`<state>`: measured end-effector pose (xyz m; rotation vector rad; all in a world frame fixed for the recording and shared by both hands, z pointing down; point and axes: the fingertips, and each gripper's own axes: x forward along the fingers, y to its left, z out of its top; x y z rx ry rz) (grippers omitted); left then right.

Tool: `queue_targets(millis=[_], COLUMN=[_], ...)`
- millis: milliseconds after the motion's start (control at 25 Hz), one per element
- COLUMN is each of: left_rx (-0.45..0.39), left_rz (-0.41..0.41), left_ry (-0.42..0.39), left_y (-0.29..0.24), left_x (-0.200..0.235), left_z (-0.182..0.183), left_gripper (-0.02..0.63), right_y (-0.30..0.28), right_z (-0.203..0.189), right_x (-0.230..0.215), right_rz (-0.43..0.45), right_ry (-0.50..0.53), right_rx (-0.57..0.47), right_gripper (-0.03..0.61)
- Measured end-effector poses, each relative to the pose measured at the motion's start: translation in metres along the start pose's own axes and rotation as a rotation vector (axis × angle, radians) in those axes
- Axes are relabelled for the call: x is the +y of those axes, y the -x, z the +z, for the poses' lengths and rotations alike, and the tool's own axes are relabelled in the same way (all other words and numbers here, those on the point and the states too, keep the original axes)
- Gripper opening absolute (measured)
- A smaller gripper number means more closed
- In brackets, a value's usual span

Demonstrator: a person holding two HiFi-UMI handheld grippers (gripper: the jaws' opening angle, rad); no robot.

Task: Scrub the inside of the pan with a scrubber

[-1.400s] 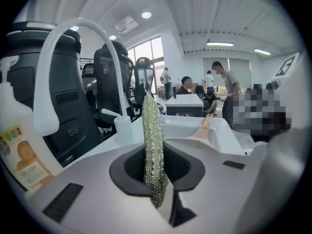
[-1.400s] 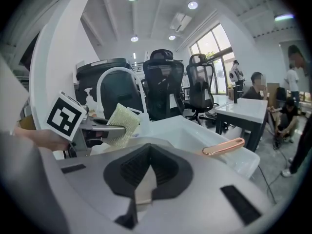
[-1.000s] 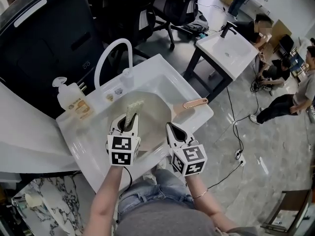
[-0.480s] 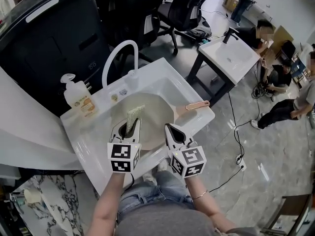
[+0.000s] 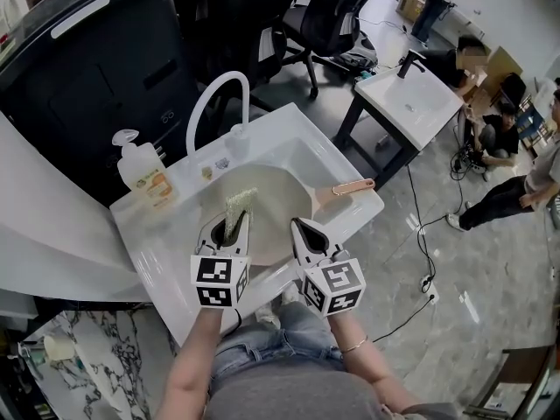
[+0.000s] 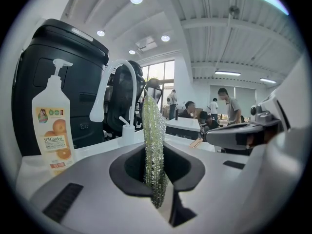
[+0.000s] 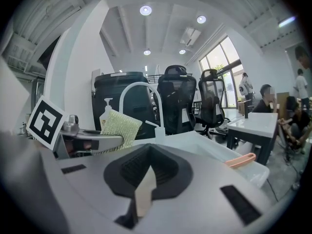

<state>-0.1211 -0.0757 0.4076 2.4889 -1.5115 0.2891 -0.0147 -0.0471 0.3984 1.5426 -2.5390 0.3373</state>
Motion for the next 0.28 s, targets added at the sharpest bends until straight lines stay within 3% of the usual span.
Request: queue_targets(millis=[280], left_rx=[-0.017], left_rz=[-0.005], left_ry=[0.006], left_y=[0.0038], left_x=[0.005], left_z=[0.0023], left_gripper=[0.06], right_y=[-0.003], right_z=[0.001], right_x=[0.0053], right_rz=[0.001], right_ry=[-0.007], right_rx=[-0.004], right_gripper=[0.009])
